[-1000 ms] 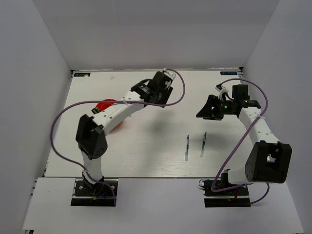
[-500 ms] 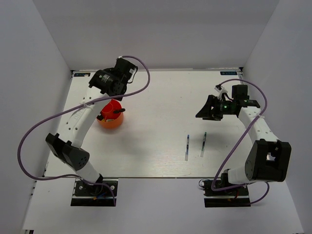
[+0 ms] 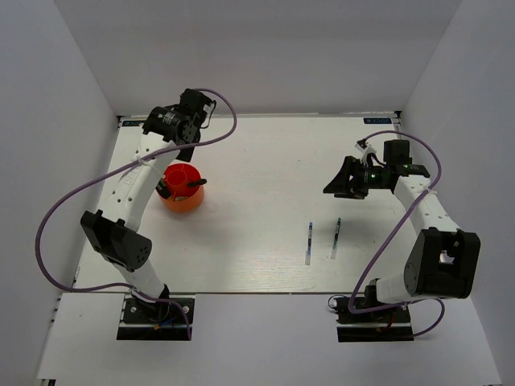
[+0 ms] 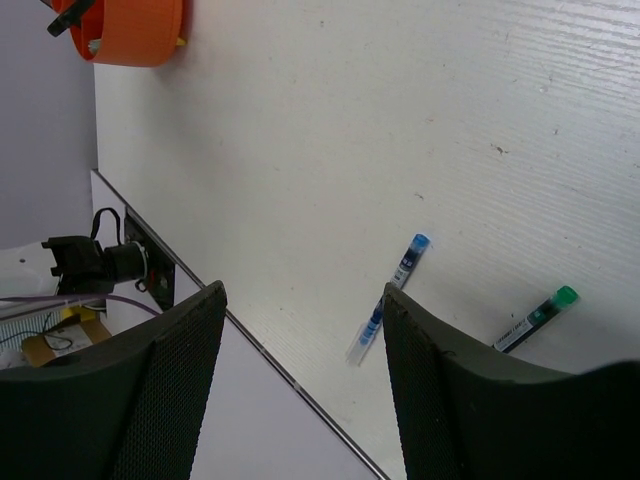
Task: Sort the stationery into containers
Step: Pass the stationery from the left arm to the right
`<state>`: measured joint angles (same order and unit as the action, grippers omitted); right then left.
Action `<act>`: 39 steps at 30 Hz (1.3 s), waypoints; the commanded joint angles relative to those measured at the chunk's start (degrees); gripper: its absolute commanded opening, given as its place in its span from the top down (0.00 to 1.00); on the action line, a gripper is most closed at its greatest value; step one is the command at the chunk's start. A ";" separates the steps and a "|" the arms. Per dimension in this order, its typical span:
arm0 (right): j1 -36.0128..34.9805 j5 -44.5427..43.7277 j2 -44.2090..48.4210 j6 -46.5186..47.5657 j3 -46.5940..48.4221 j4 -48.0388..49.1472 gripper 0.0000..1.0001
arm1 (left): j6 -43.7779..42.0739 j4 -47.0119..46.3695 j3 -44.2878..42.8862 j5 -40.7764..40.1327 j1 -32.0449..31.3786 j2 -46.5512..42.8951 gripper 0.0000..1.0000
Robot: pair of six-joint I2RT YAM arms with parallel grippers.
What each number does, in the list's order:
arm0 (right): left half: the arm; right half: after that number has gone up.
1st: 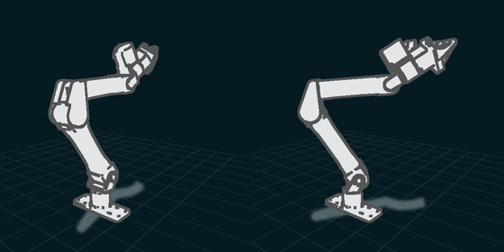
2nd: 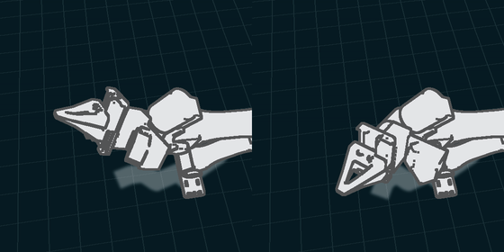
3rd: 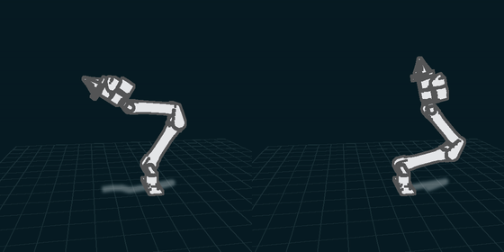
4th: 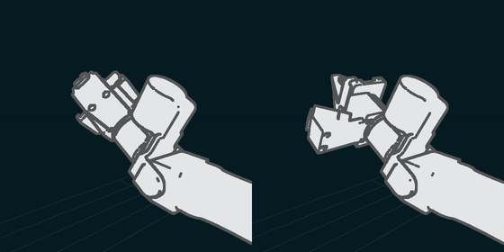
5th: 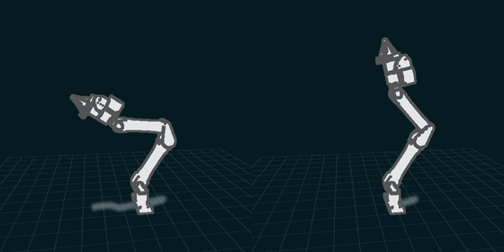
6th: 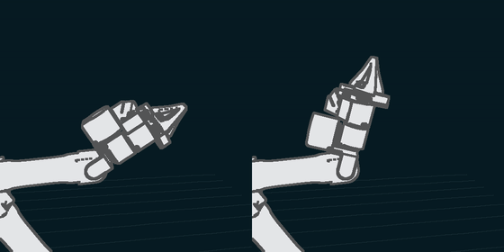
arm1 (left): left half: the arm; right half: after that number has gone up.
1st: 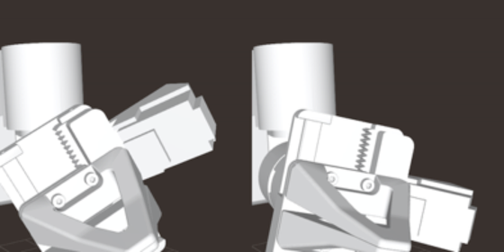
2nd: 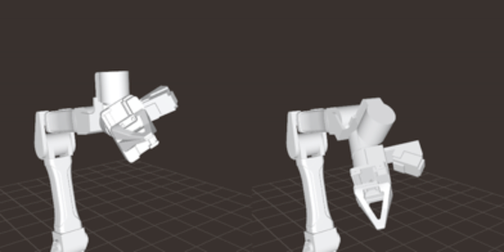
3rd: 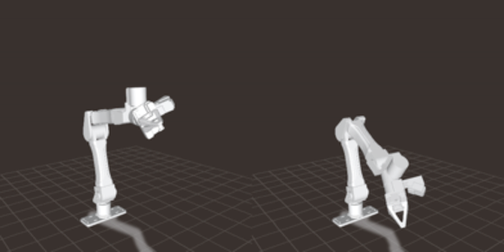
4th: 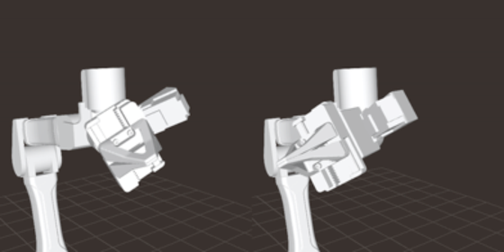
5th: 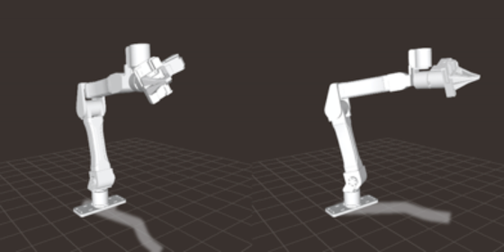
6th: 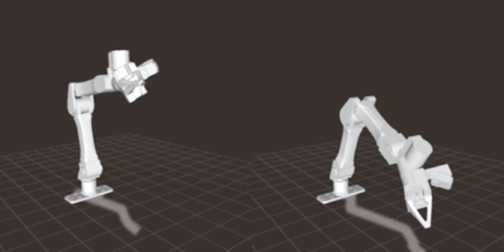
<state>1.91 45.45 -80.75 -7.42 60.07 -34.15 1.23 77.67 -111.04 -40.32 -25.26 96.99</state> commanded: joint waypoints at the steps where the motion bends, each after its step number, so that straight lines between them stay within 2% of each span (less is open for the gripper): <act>1: 0.37 2.01 -0.37 -0.84 -0.92 1.19 0.33 | 5.68 17.52 0.91 4.27 1.70 -1.98 1.00; 6: 0.46 2.27 -0.81 -0.58 -0.75 1.11 0.33 | 12.98 18.92 2.85 12.17 4.07 -2.24 1.00; 20: 1.16 4.64 -1.08 -0.75 -0.66 0.58 0.33 | 18.36 19.46 11.29 25.10 8.55 -8.83 1.00; 21: 1.16 4.73 -1.08 -0.67 -0.66 0.49 0.33 | 18.45 17.28 12.16 26.42 8.99 -9.62 1.00; 22: 1.25 5.00 -0.90 -0.84 -0.75 0.58 0.33 | 18.45 14.47 13.21 33.04 11.08 -12.85 1.00; 25: 1.60 5.44 -0.90 -0.75 -0.75 0.40 0.33 | 19.94 6.82 16.90 41.25 15.05 -18.31 1.00; 29: 1.95 5.79 -0.64 -0.93 -0.84 0.14 0.33 | 24.94 1.88 19.80 47.24 18.74 -22.01 1.00; 31: 1.95 6.05 -0.55 -1.19 -0.84 0.31 0.33 | 30.30 -1.45 25.05 53.74 22.08 -23.94 1.00; 32: 2.13 6.14 -0.46 -1.19 -0.84 0.23 0.33 | 33.54 -7.91 29.09 56.11 26.53 -27.52 1.00; 33: 2.13 6.14 -0.46 -1.19 -0.92 0.31 0.33 | 36.70 -9.88 32.09 62.23 27.53 -28.43 1.00; 35: 2.22 6.32 -0.37 -1.45 -1.01 0.40 0.33 | 41.55 -16.11 35.26 68.66 31.38 -30.80 1.00; 39: 2.48 6.76 -0.02 -1.63 -1.27 0.49 0.33 | 52.10 -25.61 39.76 75.36 35.36 -31.25 1.00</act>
<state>3.90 50.33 -81.49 -8.54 59.09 -34.11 42.65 64.95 -72.90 23.31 7.86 67.02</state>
